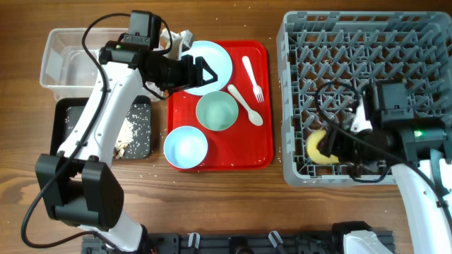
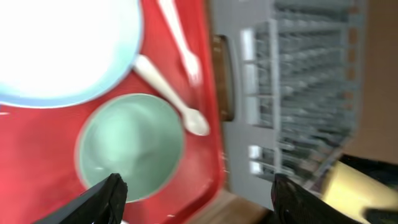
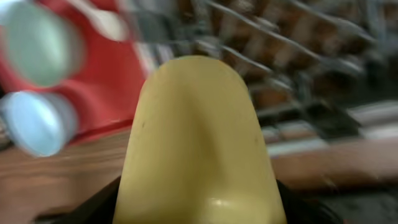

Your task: Sort waste into correct bins and load items into the dishwasher rack

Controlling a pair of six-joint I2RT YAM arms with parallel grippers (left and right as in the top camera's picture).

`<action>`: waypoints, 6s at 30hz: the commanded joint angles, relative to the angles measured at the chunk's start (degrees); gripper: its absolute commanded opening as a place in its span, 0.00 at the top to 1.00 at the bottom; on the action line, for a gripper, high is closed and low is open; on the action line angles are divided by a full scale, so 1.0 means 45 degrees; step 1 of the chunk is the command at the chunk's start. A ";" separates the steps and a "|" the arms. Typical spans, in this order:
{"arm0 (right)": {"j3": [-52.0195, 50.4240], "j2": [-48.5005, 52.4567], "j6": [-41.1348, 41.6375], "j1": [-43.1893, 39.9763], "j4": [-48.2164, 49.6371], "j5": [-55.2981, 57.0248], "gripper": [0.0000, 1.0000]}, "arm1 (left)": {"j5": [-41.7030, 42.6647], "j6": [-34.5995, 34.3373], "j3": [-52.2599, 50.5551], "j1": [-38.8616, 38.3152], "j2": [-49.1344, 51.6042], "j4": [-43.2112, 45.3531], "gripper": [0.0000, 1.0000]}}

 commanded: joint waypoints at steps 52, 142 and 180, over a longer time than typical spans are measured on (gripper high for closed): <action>0.3565 1.1681 0.1399 0.5557 0.8019 -0.1773 0.96 | -0.2618 -0.0165 0.0525 0.2885 -0.1321 -0.0865 0.00; 0.2424 0.7922 0.1423 0.5863 0.8884 -0.1190 0.96 | -0.2618 -0.0165 0.0525 0.2885 -0.1321 -0.0865 0.00; 0.2322 0.8053 -0.5605 0.5037 0.4833 1.5135 0.88 | -0.2618 -0.0165 0.0525 0.2885 -0.1321 -0.0865 0.00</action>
